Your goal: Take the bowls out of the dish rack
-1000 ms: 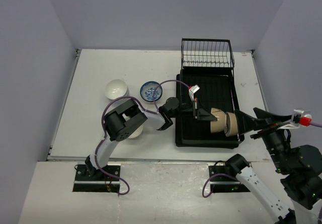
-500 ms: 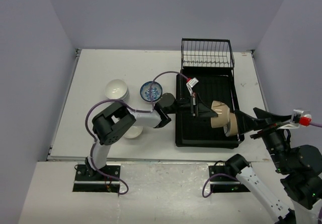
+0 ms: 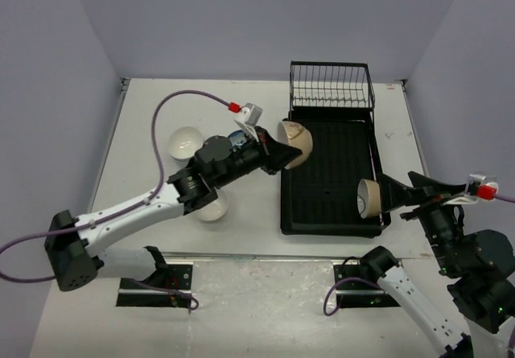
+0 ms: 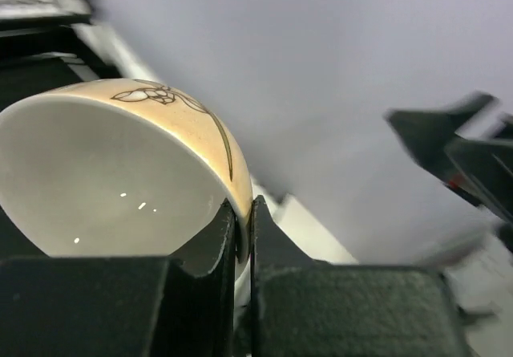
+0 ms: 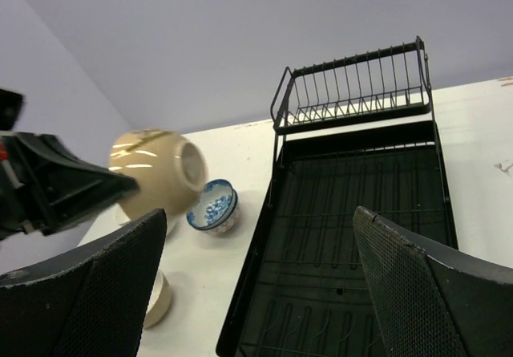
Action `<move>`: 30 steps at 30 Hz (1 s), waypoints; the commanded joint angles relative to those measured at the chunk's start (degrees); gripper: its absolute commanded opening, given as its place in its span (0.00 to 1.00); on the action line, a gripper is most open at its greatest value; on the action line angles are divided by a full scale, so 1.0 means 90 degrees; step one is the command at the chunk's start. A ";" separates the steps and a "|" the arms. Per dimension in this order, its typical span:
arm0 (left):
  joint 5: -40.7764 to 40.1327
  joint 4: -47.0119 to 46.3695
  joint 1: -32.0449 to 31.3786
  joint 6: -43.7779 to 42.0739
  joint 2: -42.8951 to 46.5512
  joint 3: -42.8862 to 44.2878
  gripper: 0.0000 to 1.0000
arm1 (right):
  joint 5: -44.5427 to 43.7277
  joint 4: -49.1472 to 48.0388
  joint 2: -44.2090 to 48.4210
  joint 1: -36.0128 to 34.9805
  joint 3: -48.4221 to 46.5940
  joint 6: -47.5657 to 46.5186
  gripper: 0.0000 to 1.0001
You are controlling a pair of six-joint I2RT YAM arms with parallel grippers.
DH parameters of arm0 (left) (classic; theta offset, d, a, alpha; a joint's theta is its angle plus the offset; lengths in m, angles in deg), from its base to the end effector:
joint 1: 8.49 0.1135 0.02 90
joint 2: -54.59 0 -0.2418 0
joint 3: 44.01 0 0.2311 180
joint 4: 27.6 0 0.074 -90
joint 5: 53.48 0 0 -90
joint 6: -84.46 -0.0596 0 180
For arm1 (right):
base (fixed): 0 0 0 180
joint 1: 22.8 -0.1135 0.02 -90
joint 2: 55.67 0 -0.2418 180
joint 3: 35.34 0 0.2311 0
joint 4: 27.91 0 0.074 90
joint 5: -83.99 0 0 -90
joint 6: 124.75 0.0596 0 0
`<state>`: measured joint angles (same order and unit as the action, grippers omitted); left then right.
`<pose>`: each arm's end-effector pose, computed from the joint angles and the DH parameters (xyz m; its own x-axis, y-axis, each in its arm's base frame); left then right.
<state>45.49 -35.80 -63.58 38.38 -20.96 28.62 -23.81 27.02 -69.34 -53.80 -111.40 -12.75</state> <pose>0.1771 -0.2700 0.3481 -0.5856 -0.3582 -0.7272 0.6840 0.2631 -0.6804 0.0281 -0.0044 0.3924 0.0168 0.4262 -0.9045 -0.2555 0.8764 0.4082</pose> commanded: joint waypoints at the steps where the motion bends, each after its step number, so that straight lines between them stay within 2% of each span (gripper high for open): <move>1: -0.3080 0.4085 0.0125 -0.1238 0.0979 0.0447 0.00 | -0.0395 0.0100 -0.0277 -0.0002 -0.0008 -0.0150 0.99; 3: -0.3853 0.5127 0.0135 -0.1218 0.1186 0.0651 0.00 | -0.0415 0.0052 -0.0414 0.0007 -0.0008 -0.0149 0.99; 4: -0.4071 0.6079 0.0135 -0.1150 0.1342 0.0701 0.00 | -0.0405 0.0032 -0.0463 -0.0002 -0.0017 -0.0149 0.99; 7: -0.4892 0.7644 0.0222 -0.0975 0.1470 0.0809 0.00 | -0.0278 -0.0017 -0.0610 -0.0002 -0.0027 -0.0149 0.99; 8: -0.4990 0.7883 0.0290 -0.0984 0.1480 0.0741 0.00 | -0.0249 -0.0036 -0.0629 -0.0002 -0.0018 -0.0149 0.99; 11: -0.4759 0.8061 0.0758 -0.1247 0.1490 0.0430 0.00 | -0.0025 -0.0192 -0.0678 -0.0002 0.0051 -0.0120 0.99; 14: -0.4152 0.8158 0.0779 -0.1365 0.1315 0.0360 0.00 | 0.0083 -0.0212 -0.0707 -0.0002 0.0119 -0.0120 0.99; 18: -0.4113 0.8540 0.0731 -0.1345 0.0954 0.0331 0.00 | 0.0142 -0.0115 -0.0708 -0.0002 0.0178 -0.0198 0.99; 24: -0.3790 0.8276 0.0253 -0.1364 0.0399 0.0164 0.00 | 0.0123 -0.0134 -0.0659 -0.0002 0.0246 -0.0266 0.99; 30: -0.3721 0.8179 0.0145 -0.1511 -0.0209 0.0243 0.00 | 0.0288 -0.0114 -0.0708 0.0007 0.0236 -0.0354 0.99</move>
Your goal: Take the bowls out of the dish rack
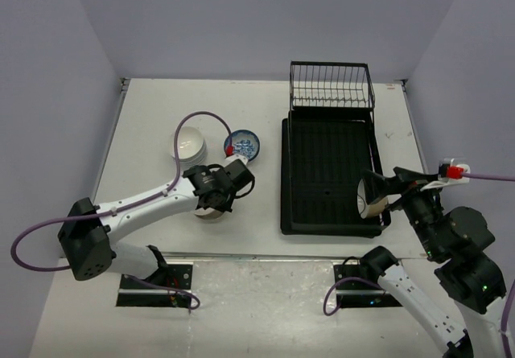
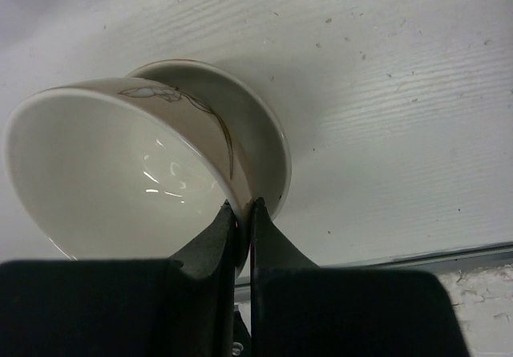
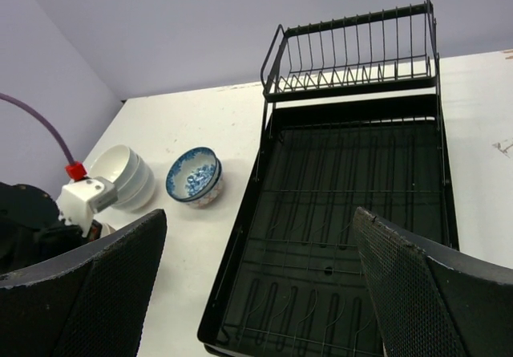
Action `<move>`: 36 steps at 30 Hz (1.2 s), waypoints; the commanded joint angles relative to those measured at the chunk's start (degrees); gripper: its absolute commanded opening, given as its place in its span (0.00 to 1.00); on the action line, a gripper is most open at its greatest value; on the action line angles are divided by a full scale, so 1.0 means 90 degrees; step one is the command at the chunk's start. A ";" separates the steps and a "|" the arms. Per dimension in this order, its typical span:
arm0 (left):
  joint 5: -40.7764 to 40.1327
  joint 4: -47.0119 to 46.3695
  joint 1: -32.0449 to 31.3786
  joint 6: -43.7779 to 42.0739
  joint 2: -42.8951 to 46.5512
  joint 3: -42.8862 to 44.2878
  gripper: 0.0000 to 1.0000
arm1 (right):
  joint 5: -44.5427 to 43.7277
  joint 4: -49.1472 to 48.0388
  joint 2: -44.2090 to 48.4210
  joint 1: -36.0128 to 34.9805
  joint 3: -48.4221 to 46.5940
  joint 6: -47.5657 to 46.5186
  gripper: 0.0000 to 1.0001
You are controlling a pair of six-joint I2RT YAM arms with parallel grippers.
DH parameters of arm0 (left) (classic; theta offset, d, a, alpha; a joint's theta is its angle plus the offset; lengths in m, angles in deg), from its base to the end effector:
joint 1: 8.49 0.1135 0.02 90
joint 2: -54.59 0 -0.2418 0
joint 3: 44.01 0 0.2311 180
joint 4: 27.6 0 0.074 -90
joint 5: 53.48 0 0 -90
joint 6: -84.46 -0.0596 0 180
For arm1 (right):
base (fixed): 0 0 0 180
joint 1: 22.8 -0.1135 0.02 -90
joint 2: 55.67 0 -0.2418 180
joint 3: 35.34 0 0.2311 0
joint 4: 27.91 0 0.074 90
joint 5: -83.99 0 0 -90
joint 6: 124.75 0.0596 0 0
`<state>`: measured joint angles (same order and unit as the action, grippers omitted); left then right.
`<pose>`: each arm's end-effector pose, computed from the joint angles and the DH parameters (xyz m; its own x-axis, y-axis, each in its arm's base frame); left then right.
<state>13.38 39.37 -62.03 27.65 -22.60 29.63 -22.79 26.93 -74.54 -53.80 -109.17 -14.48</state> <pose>0.1615 -0.1791 0.2135 -0.8311 0.2777 -0.4819 0.2471 0.9606 0.1275 0.0560 0.0135 0.3812 -0.0834 0.3368 -0.9379 -0.2311 0.9090 0.3470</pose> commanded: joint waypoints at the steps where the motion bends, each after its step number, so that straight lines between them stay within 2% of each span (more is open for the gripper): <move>1: -0.0183 -0.0173 -0.0028 -0.0319 -0.0056 0.0141 0.00 | 0.0184 -0.0095 -0.0120 -0.0002 0.0008 -0.0163 0.99; 12: -0.0095 -0.0320 -0.0028 -0.0397 -0.0476 0.0102 0.00 | 0.0379 -0.0134 -0.0149 -0.0002 0.0028 -0.0202 0.99; 14: -0.0086 -0.0281 -0.0028 -0.0387 -0.0476 0.0131 0.17 | 0.0380 -0.0124 -0.0149 0.0007 0.0037 -0.0211 0.99; 15: -0.0095 -0.0252 -0.0038 -0.0377 -0.0457 0.0170 0.35 | 0.0389 -0.0124 -0.0149 -0.0002 0.0037 -0.0211 0.99; 18: -0.0222 -0.0096 -0.0106 -0.0270 -0.0311 0.0354 0.50 | 0.0399 -0.0134 -0.0139 0.0007 0.0067 -0.0211 0.99; 21: -0.0612 0.0294 -0.0252 -0.0075 -0.0077 0.0763 0.91 | 0.0419 -0.0134 -0.0159 -0.0002 0.0067 -0.0211 0.99; 22: -0.0874 0.0402 -0.0291 -0.0016 0.0040 0.0911 1.00 | 0.0428 -0.0134 -0.0159 -0.0002 0.0067 -0.0211 0.99; 25: -0.1178 0.0462 -0.0301 0.0082 0.0275 0.1448 1.00 | 0.0409 -0.0144 -0.0149 0.0007 0.0067 -0.0202 0.99; 27: -0.1209 -0.0054 -0.0301 0.0082 0.0577 0.1663 1.00 | 0.0389 -0.0154 -0.0130 -0.0002 0.0057 -0.0173 0.99; 28: -0.0899 -0.0385 -0.0301 0.0062 0.0878 0.1645 1.00 | 0.0341 -0.0163 -0.0101 -0.0002 0.0038 -0.0124 0.99; 29: -0.0567 -0.1519 -0.0301 0.0014 0.1094 0.1519 1.00 | 0.0321 -0.0183 -0.0071 0.0007 0.0037 -0.0095 0.99; 30: -0.0158 -0.2381 -0.0301 0.0052 0.1318 0.0899 1.00 | 0.0273 -0.0202 -0.0032 -0.0002 0.0047 -0.0056 0.99; 31: 0.0987 -0.3347 -0.0301 0.0120 0.1785 0.0361 1.00 | 0.0204 -0.0280 0.0036 0.0007 0.0057 -0.0007 0.99; 32: 0.1578 -0.5513 -0.0301 0.0488 0.1934 -0.0660 1.00 | 0.0078 -0.0329 0.0182 0.0007 0.0076 0.0090 0.99; 33: 0.2010 -0.6675 -0.0301 0.0840 0.1974 -0.1076 1.00 | 0.0038 -0.0378 0.0270 0.0007 0.0077 0.0149 0.99; 35: 0.2821 -0.8609 -0.0301 0.1872 0.1373 -0.1518 1.00 | -0.0030 -0.0379 0.0436 -0.0002 0.0018 0.0296 0.99; 36: 0.2950 -0.8949 -0.0330 0.2091 0.1041 -0.1471 1.00 | -0.0214 -0.0272 0.0505 -0.0002 -0.0059 0.0364 0.99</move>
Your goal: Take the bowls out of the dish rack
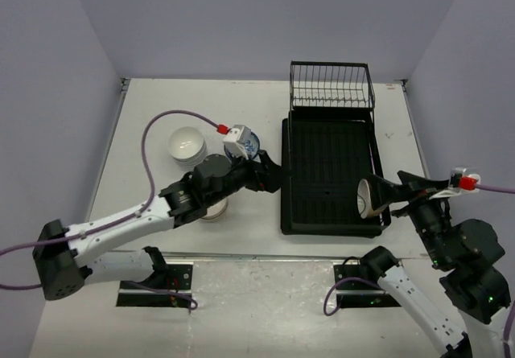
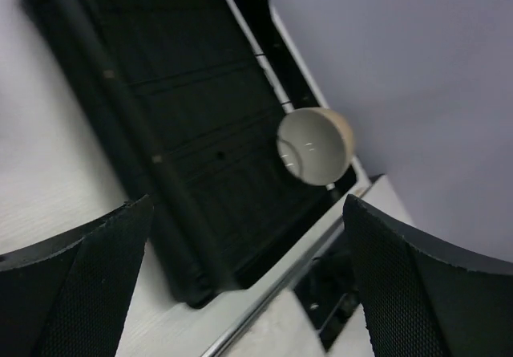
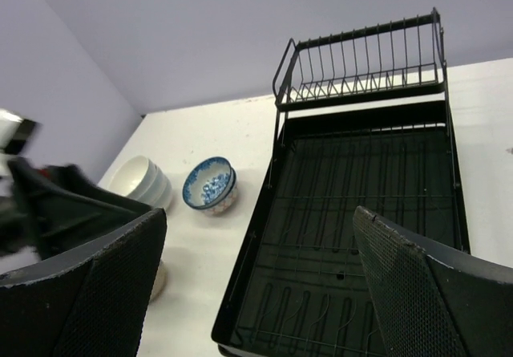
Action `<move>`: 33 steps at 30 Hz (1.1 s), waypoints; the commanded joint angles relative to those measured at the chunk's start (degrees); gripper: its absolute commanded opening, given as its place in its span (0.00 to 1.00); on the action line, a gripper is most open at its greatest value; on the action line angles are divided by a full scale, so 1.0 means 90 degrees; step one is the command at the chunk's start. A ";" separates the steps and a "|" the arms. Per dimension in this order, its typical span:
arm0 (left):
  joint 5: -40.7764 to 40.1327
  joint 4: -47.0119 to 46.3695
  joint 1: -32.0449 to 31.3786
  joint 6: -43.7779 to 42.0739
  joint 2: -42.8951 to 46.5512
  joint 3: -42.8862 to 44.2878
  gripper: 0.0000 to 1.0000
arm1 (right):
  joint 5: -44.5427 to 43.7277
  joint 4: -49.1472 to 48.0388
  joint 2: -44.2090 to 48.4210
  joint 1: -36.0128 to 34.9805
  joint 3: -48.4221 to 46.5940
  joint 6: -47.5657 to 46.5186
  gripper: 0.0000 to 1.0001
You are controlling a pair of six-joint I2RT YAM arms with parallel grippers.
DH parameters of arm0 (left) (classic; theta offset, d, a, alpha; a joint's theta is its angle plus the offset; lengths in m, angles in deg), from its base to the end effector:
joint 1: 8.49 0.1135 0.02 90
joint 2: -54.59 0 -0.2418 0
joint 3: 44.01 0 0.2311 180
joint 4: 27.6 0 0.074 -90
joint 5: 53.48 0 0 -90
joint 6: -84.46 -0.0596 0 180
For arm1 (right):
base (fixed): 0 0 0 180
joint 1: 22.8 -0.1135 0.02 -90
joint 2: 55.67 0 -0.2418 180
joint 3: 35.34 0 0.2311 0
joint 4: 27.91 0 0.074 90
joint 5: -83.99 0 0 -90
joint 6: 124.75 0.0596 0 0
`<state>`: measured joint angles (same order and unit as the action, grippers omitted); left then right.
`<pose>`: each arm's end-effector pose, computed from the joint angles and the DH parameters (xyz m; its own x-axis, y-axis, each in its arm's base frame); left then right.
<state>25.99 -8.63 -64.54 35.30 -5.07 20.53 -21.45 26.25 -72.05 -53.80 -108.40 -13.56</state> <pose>0.1524 -0.2069 0.3096 -0.5715 -0.3024 -0.7629 0.4532 0.6587 -0.6006 0.0478 0.0102 0.3806 -0.0619 0.3693 -0.9273 -0.2639 0.8899 0.3720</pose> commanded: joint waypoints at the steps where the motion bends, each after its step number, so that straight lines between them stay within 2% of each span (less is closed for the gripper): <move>1: 0.1473 -0.3745 -0.0264 0.1360 -0.1645 -0.0277 1.00 | -0.0490 0.0037 0.0228 -0.0002 -0.0339 0.0321 0.99; 3: 0.1472 -0.3756 -0.0548 0.1507 -0.2401 0.0462 1.00 | -0.0627 0.0214 0.0238 -0.0002 -0.0486 0.0321 0.99; 6: 0.2202 -0.4291 -0.0656 0.2062 -0.4068 0.1228 1.00 | -0.0579 0.0410 0.0355 0.0007 -0.0526 0.0292 0.99; 9: 0.2545 -0.4635 -0.0657 0.2610 -0.5056 0.1911 1.00 | -0.0637 0.0459 0.0472 0.0007 -0.0429 0.0253 0.99; 16: 0.2614 -0.4332 -0.0706 0.2815 -0.6232 0.2976 0.98 | -0.0540 0.0586 0.0541 -0.0002 -0.0409 0.0116 0.99; 23: 0.3044 -0.4703 -0.0715 0.3303 -0.7149 0.3796 0.93 | -0.0462 0.0537 0.0531 -0.0002 -0.0282 0.0038 0.99; 28: 0.3230 -0.4723 -0.0745 0.3654 -0.7638 0.4246 0.84 | -0.0482 0.0547 0.0521 -0.0002 -0.0272 -0.0001 0.99; 31: 0.3298 -0.4869 -0.0803 0.3773 -0.7814 0.4451 0.74 | -0.0462 0.0517 0.0541 -0.0002 -0.0262 -0.0011 0.99; 33: 0.3366 -0.4976 -0.0823 0.3841 -0.7921 0.4529 0.61 | -0.0462 0.0517 0.0541 -0.0002 -0.0253 -0.0020 0.99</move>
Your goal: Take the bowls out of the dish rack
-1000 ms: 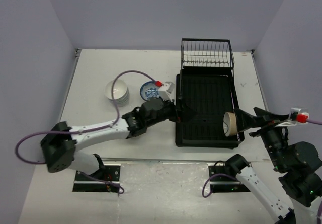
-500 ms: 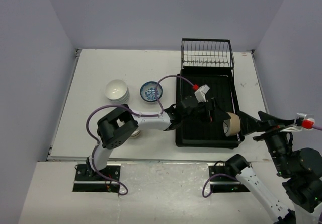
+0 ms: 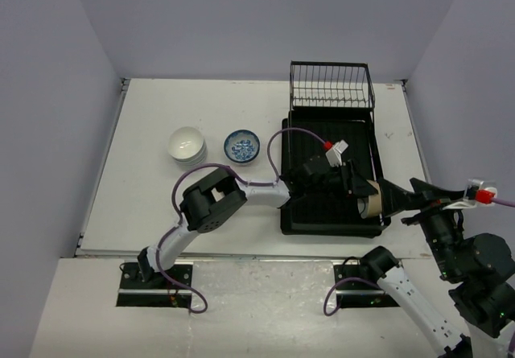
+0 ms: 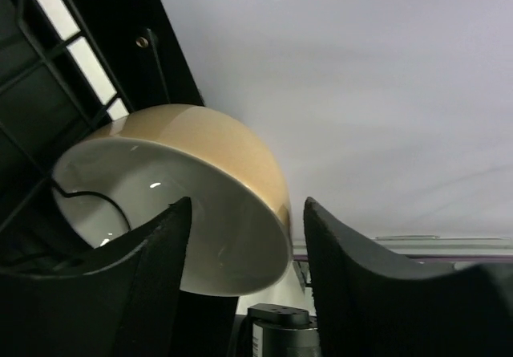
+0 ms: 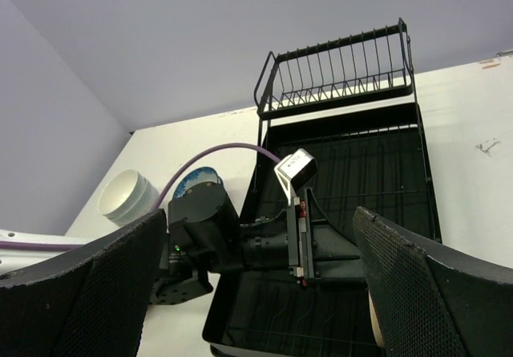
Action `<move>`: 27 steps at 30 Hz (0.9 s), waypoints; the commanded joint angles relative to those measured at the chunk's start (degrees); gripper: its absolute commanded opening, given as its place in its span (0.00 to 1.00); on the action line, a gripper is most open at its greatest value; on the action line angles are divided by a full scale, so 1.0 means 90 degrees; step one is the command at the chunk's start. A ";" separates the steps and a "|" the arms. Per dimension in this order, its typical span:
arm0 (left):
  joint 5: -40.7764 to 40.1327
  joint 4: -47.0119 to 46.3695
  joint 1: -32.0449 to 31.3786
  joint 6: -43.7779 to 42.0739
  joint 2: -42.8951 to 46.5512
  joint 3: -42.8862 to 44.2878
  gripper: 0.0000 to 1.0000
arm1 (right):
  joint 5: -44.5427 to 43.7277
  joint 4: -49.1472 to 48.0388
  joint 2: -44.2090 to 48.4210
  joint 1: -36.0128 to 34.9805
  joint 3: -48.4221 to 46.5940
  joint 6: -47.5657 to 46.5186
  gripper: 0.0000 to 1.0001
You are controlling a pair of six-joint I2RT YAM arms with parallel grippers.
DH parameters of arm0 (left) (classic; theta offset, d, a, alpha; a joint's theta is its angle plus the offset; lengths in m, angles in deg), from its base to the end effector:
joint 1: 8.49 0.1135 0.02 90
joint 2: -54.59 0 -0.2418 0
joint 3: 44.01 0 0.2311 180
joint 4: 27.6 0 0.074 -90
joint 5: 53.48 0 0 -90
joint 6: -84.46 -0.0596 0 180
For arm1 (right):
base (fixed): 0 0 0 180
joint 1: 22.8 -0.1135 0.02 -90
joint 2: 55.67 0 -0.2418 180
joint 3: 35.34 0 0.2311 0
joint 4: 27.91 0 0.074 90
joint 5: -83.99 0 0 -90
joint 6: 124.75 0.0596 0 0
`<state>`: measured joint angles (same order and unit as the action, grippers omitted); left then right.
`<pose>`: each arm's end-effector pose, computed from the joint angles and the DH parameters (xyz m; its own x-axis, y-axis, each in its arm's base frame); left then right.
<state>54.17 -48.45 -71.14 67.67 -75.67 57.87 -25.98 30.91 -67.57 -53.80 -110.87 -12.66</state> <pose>0.2179 -0.4606 0.1710 -0.9599 -0.1299 -0.2483 0.2267 0.1608 -0.9606 0.0239 -0.0094 0.3813 -0.0057 0.4089 -0.9126 -0.2053 0.8927 0.4013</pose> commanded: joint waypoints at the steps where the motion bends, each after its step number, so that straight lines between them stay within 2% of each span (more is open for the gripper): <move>1: 0.0246 -0.0600 -0.0109 0.0293 -0.0107 0.0411 0.58 | 0.0041 0.0010 0.0043 -0.0002 0.0022 -0.0120 0.99; 9: 0.0490 -0.1303 -0.0128 0.0742 -0.0419 0.0421 0.22 | 0.0080 0.0000 0.0033 -0.0002 0.0051 -0.0120 0.99; 10: 0.0500 -0.1372 -0.0128 0.0762 -0.0429 0.0402 0.16 | 0.0080 -0.0010 0.0043 0.0007 0.0051 -0.0130 0.99; 11: 0.0529 -0.1430 -0.0128 0.0801 -0.0429 0.0363 0.03 | 0.0070 0.0000 0.0053 -0.0002 0.0051 -0.0120 0.99; 12: 0.0558 -0.1615 -0.0128 0.0888 -0.0439 0.0324 0.00 | 0.0070 0.0000 0.0062 -0.0002 0.0051 -0.0130 0.99; 20: 0.0646 -0.2601 -0.0109 0.1152 -0.0488 0.0079 0.00 | 0.0138 -0.0010 0.0141 -0.0002 0.0061 -0.0159 0.99; 27: 0.0676 -0.4776 -0.0002 0.2118 -0.0946 -0.0087 0.00 | 0.0207 -0.0019 0.0180 -0.0002 0.0061 -0.0169 0.99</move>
<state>59.35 -70.84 -71.49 81.00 -82.25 56.90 -25.59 30.95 -66.52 -53.80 -110.46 -13.17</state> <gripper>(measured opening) 0.043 0.987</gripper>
